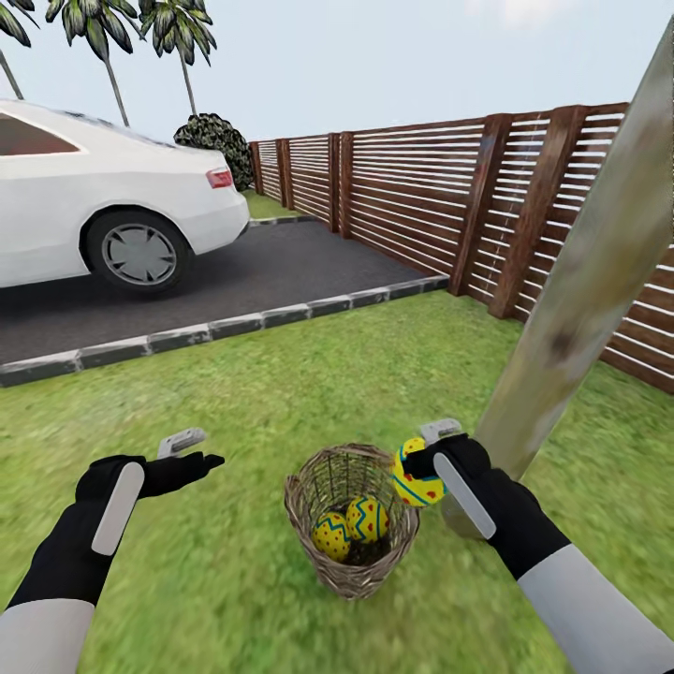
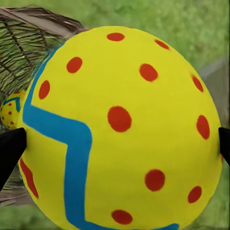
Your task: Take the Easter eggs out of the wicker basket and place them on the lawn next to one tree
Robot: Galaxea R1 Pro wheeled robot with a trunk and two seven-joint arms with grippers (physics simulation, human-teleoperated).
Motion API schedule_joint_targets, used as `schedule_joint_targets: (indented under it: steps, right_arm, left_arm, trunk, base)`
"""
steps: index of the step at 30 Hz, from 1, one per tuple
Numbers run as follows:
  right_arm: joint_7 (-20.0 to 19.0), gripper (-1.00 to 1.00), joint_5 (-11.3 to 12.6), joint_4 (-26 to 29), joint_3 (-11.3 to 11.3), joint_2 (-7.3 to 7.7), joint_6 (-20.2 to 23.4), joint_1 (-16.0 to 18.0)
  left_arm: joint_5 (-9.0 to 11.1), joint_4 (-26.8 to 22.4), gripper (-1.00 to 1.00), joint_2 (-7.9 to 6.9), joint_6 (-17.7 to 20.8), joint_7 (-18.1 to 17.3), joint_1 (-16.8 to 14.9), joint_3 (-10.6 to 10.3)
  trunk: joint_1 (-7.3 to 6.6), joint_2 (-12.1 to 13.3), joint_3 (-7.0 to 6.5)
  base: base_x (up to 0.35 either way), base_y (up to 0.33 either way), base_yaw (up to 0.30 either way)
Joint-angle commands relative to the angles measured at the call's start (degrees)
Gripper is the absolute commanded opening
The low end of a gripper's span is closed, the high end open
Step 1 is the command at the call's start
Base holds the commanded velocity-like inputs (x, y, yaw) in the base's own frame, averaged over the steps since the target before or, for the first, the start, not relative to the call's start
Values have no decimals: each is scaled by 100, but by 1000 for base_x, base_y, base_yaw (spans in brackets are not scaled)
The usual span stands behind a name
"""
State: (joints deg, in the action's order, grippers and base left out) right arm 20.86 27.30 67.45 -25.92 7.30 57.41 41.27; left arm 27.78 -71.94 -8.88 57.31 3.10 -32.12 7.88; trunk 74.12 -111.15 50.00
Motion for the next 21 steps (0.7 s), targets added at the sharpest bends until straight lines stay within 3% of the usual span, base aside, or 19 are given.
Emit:
schedule_joint_targets:
  steps: [1, 4, 8, 11, 14, 21]
  right_arm:
    - [55, -100, 74, 5, -2, 29, 7, -16]
    - [58, -100, 74, 2, 22, 63, 7, -55]
    - [58, -100, 74, -7, 100, 230, 7, -115]
    - [58, -100, 74, -35, 125, 243, -36, -222]
    - [58, -100, 74, -69, 299, 247, -66, -268]
    - [50, -100, 80, -140, 342, 234, -39, -329]
  left_arm:
    - [43, -4, 100, 0, 25, 32, -1, 3]
    - [43, -4, 100, 0, 25, 32, -5, 3]
    - [43, -4, 100, 0, 25, 32, -3, 3]
    - [43, -11, 100, 0, 27, 32, 0, 3]
    - [43, -8, 100, 0, 31, 32, -3, 10]
    - [43, -15, 100, 0, 27, 32, -3, 11]
  trunk:
    - [-23, 39, -13]
    - [-89, 159, -67]
    - [-177, 320, -139]
    - [-243, 440, -193]
    - [-309, 561, -247]
    - [-463, 841, -374]
  base:
    - [0, 0, 0]
    - [0, 0, 0]
    - [0, 0, 0]
    - [0, 0, 0]
    - [0, 0, 0]
    - [-120, 0, -5]
